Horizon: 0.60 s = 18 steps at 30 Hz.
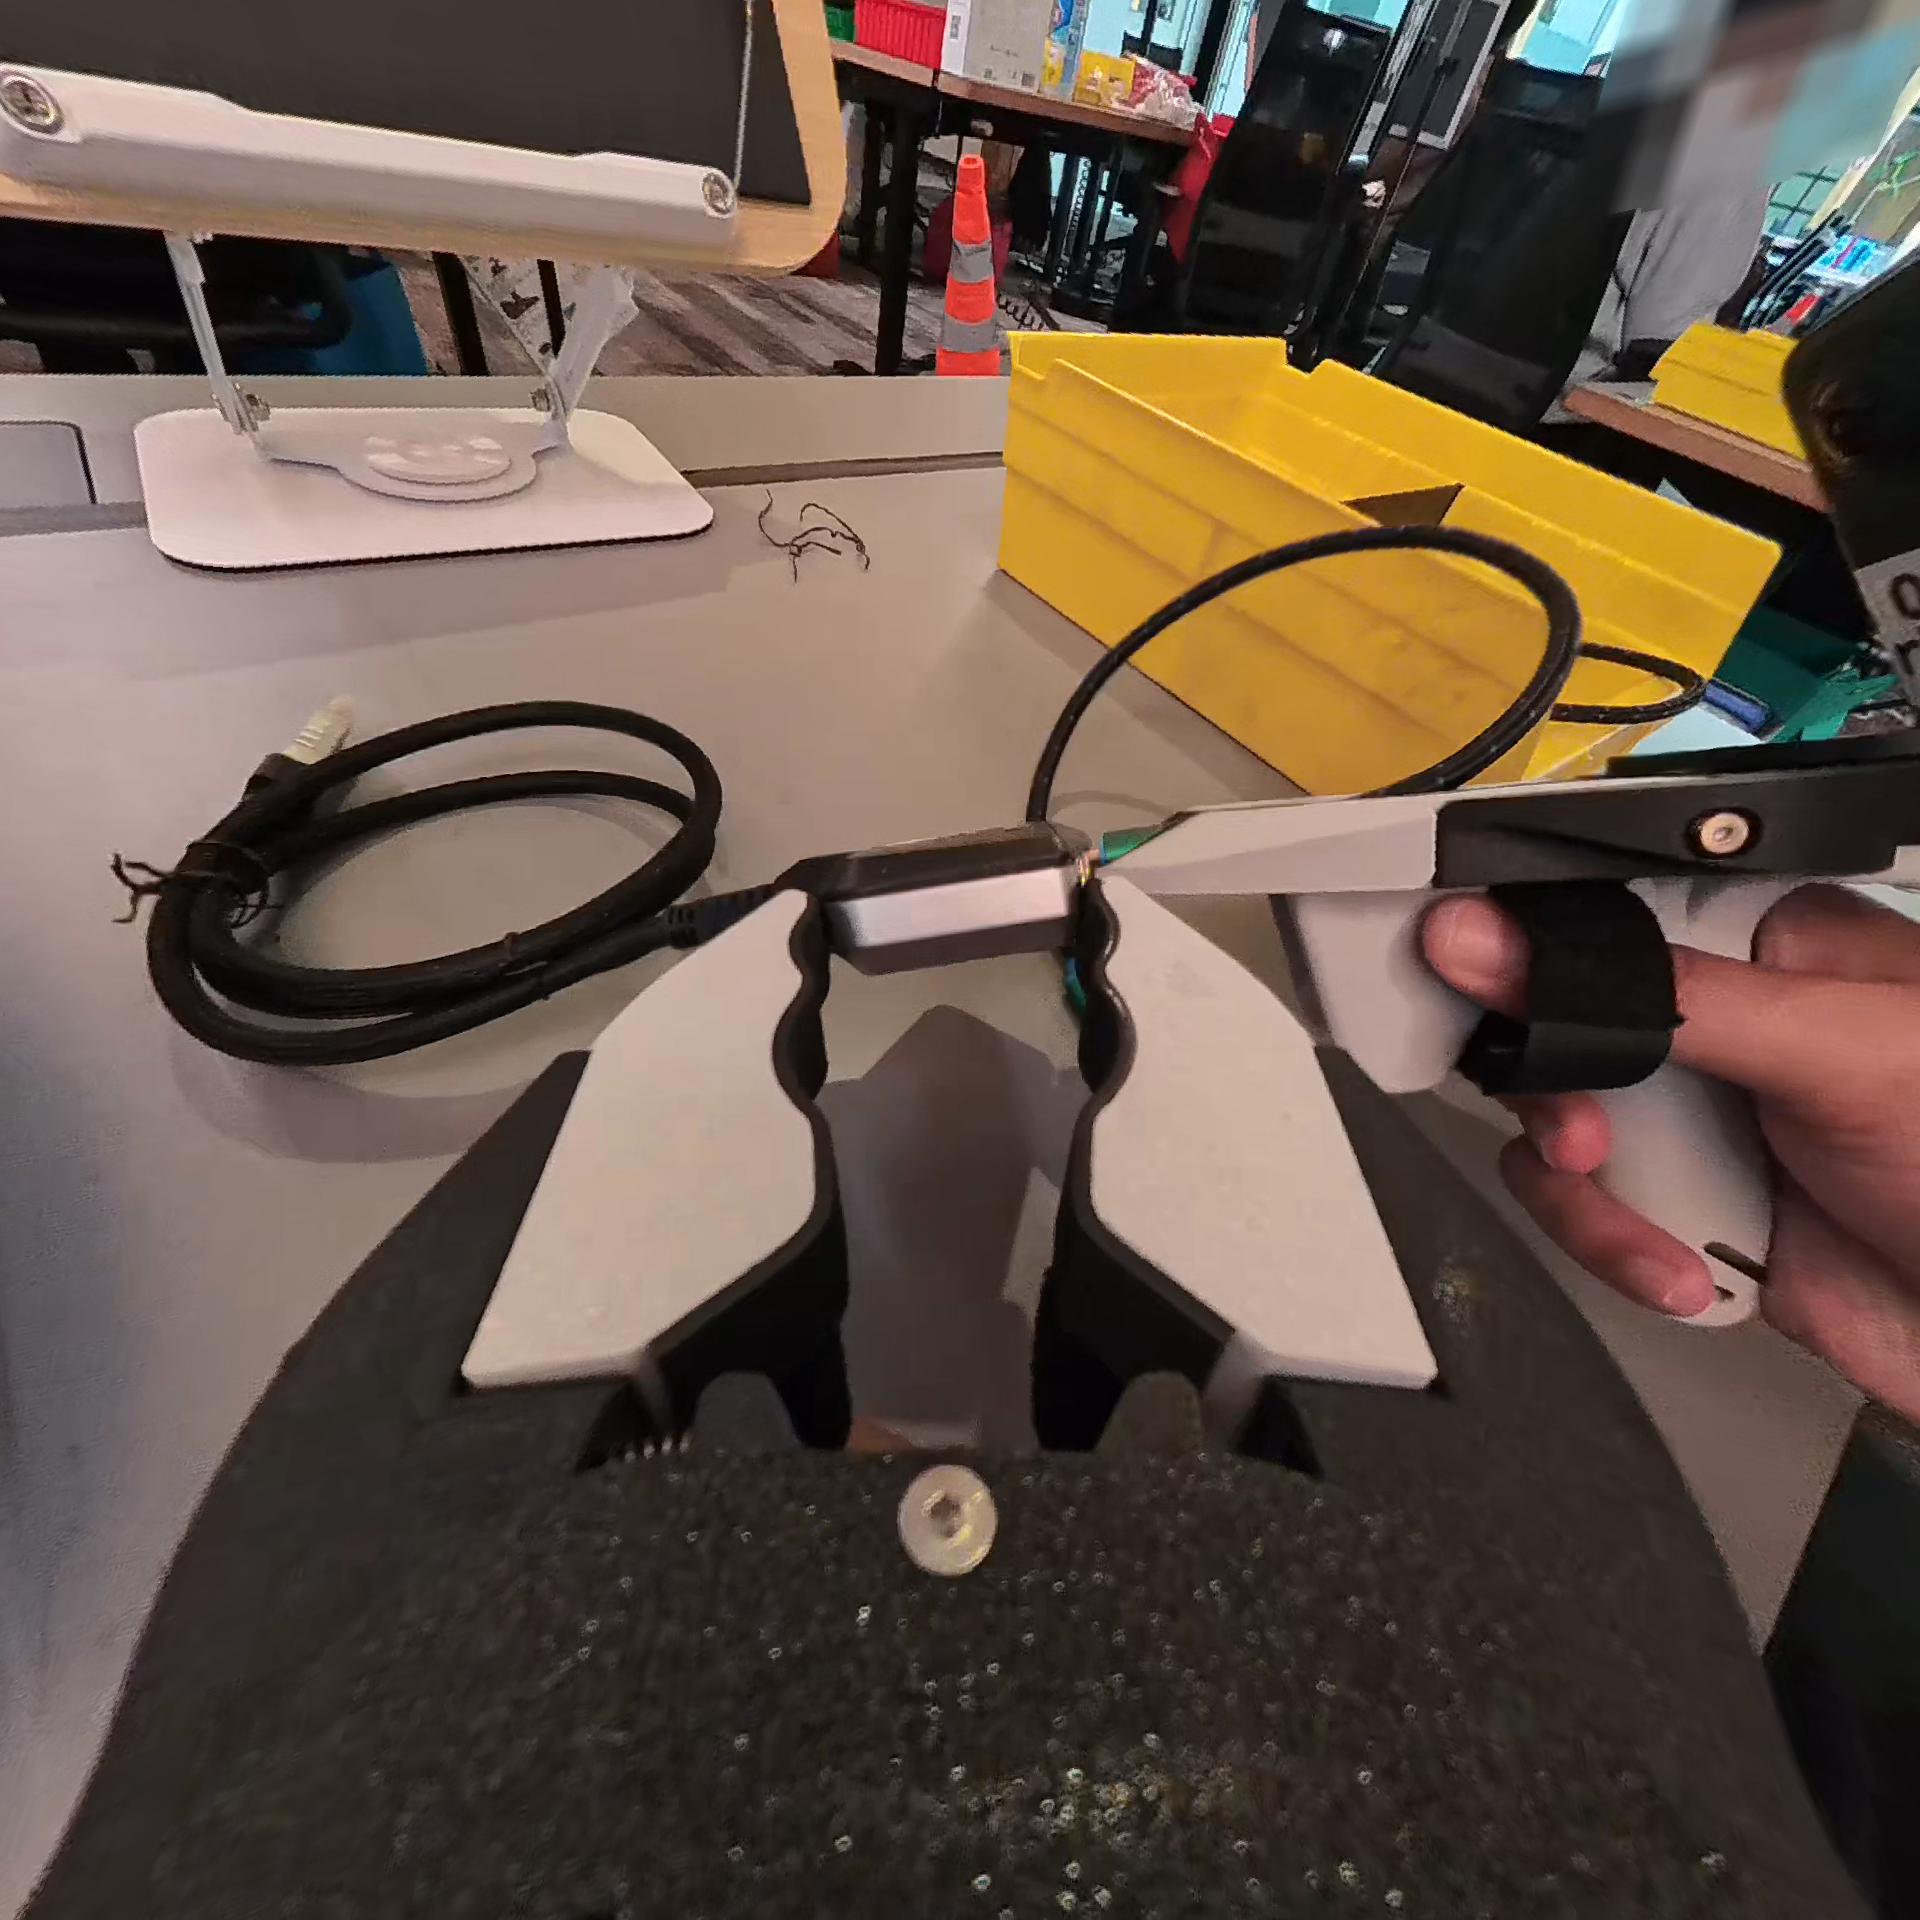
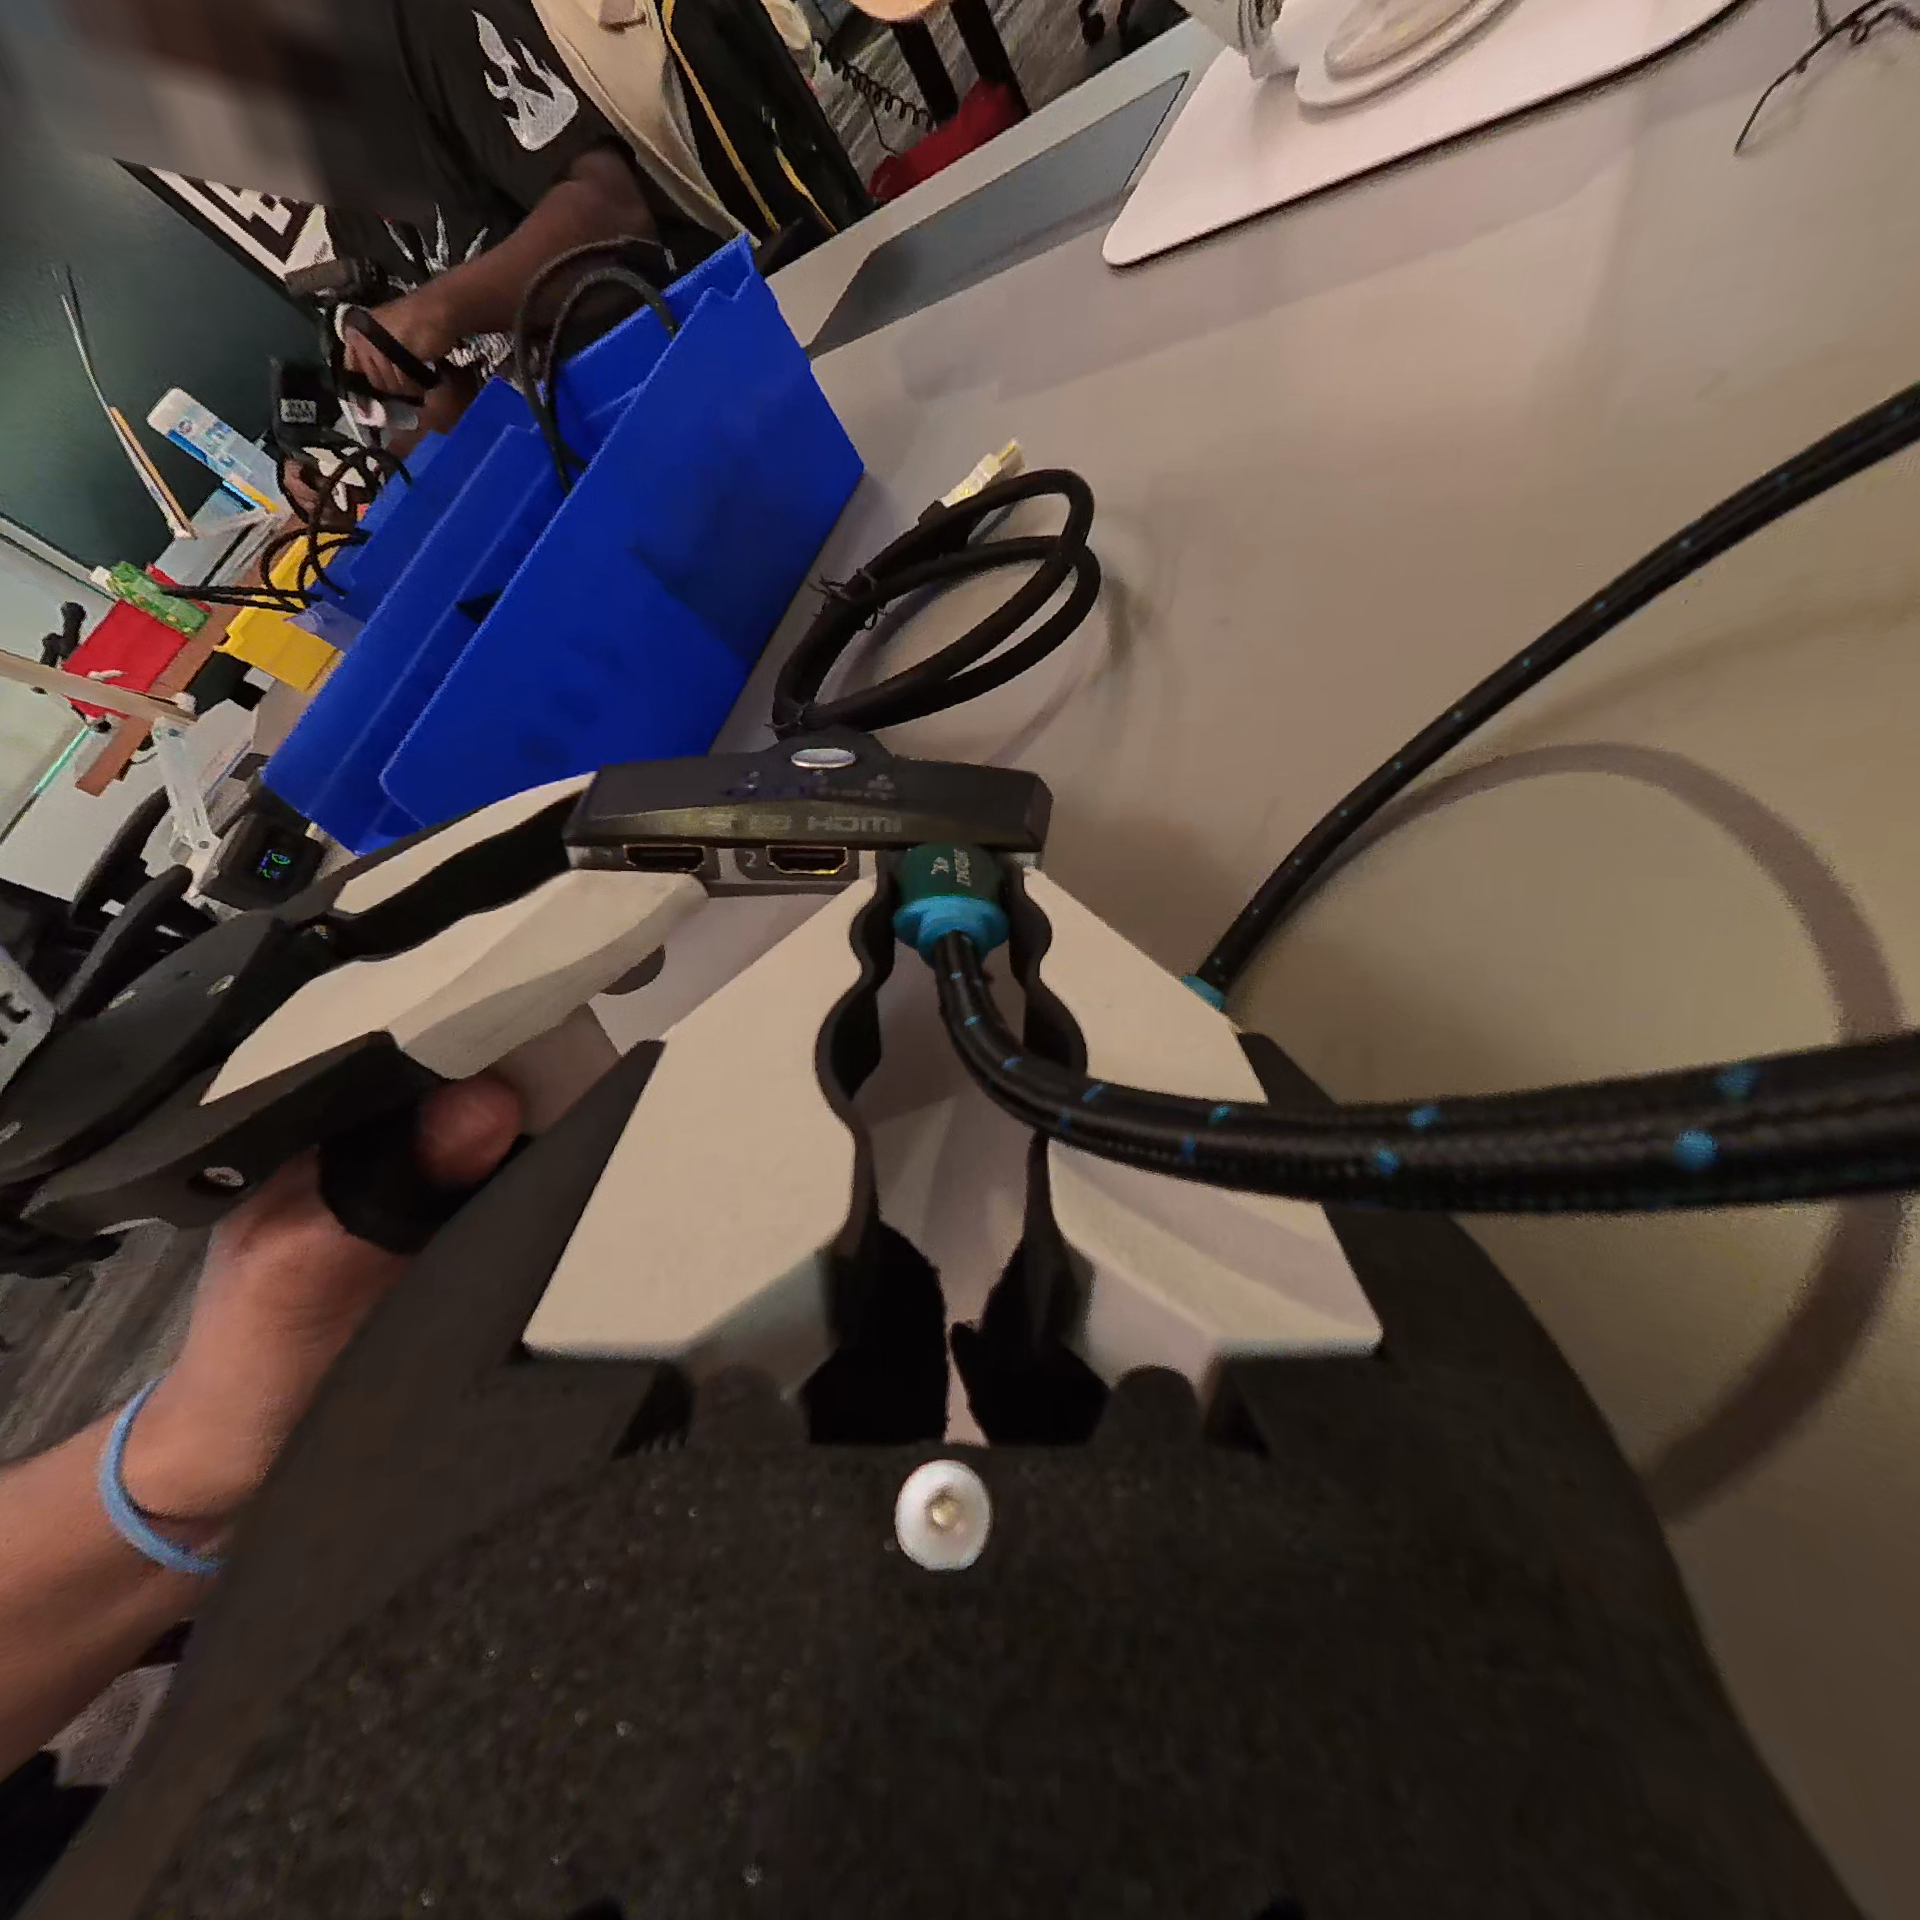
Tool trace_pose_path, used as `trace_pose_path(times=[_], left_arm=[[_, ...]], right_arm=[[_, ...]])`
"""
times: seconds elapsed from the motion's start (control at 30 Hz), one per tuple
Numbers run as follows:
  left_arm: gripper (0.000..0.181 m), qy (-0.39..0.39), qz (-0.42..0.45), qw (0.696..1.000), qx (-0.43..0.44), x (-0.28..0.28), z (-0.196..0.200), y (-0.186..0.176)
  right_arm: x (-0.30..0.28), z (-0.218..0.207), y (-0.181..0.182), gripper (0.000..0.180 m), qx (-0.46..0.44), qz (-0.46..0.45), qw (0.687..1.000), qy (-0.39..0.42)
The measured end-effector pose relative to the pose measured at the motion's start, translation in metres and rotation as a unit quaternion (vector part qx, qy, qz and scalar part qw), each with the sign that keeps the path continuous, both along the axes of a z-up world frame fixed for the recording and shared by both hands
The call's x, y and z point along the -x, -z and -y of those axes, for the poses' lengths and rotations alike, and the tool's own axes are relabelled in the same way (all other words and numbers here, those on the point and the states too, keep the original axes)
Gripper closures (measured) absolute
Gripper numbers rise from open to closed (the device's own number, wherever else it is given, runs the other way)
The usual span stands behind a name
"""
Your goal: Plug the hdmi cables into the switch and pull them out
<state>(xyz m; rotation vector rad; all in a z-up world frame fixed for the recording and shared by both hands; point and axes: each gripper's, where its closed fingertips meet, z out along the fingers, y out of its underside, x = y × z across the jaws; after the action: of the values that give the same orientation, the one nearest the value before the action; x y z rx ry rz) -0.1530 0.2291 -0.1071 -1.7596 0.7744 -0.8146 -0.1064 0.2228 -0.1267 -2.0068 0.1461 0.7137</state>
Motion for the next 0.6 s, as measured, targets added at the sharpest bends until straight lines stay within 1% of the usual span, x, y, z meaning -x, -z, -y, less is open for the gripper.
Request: trace_pose_path(times=[0.03,0.1,0.2,0.3,0.33,0.47,0.6], left_arm=[[0.135,0.002,0.000,1.000,0.007,0.000,0.000,0.001],[0.135,0.012,0.002,0.999,0.043,-0.001,0.002,0.007],[0.135,0.039,0.007,0.992,0.119,-0.003,0.005,0.017],[0.135,0.056,0.009,0.989,0.133,-0.002,0.006,0.017],[0.131,0.062,0.004,0.988,0.139,-0.003,0.007,0.018],[0.120,0.064,0.012,0.985,0.162,-0.005,0.008,0.024],[0.126,0.061,0.017,0.985,0.163,-0.002,0.004,0.024]], right_arm=[[-0.001,0.000,0.000,0.159,-0.003,0.010,1.000,-0.001],[-0.003,0.000,0.002,0.159,-0.009,0.044,0.999,-0.005],[-0.008,0.000,0.002,0.159,-0.026,0.137,0.990,-0.012],[-0.007,-0.001,-0.005,0.159,-0.058,0.210,0.976,-0.029],[-0.005,0.000,-0.007,0.159,-0.068,0.225,0.971,-0.037],[0.005,0.002,-0.009,0.159,-0.090,0.266,0.958,-0.057],[0.007,0.003,-0.008,0.159,-0.089,0.265,0.958,-0.067]])
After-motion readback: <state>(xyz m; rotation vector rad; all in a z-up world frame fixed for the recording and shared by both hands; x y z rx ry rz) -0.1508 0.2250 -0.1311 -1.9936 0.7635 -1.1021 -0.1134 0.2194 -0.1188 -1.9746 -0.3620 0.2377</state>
